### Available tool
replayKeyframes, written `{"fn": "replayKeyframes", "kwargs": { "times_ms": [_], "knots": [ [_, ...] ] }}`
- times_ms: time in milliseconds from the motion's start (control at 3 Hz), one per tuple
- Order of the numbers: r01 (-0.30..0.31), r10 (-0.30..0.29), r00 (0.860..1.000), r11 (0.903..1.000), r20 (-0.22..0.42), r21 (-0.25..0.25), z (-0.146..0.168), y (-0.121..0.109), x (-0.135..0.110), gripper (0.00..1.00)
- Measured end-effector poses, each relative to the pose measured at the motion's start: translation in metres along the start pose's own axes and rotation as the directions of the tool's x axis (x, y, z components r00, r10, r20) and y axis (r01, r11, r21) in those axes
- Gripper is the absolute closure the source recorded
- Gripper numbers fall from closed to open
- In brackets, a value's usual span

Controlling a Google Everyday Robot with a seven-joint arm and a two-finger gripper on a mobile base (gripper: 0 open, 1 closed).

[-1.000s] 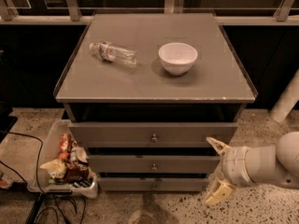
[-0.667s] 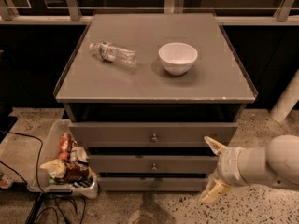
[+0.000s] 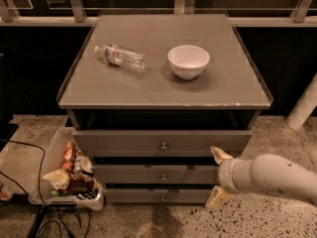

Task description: Open middle drawer

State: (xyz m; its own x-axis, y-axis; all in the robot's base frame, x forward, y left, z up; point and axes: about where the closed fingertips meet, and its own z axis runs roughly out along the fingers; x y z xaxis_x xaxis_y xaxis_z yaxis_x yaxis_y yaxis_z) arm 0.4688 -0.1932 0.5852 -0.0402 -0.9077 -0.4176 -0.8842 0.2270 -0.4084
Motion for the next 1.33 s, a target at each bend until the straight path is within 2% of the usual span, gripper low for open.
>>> {"fn": "replayKeyframes", "kwargs": {
  "times_ms": [333, 667, 1000, 1333],
  "knots": [
    [0.011, -0.011, 1.000, 0.9999, 0.006, 0.008, 0.028, -0.003, 0.016, 0.00],
    [-0.029, 0.031, 0.996, 0.9994, 0.078, -0.020, 0.053, -0.002, 0.031, 0.00],
    [-0.072, 0.083, 0.985, 0.9944, 0.152, -0.078, 0.073, 0.008, 0.043, 0.00],
    [-0.071, 0.083, 0.985, 0.9944, 0.152, -0.078, 0.073, 0.008, 0.043, 0.00]
  ]
}}
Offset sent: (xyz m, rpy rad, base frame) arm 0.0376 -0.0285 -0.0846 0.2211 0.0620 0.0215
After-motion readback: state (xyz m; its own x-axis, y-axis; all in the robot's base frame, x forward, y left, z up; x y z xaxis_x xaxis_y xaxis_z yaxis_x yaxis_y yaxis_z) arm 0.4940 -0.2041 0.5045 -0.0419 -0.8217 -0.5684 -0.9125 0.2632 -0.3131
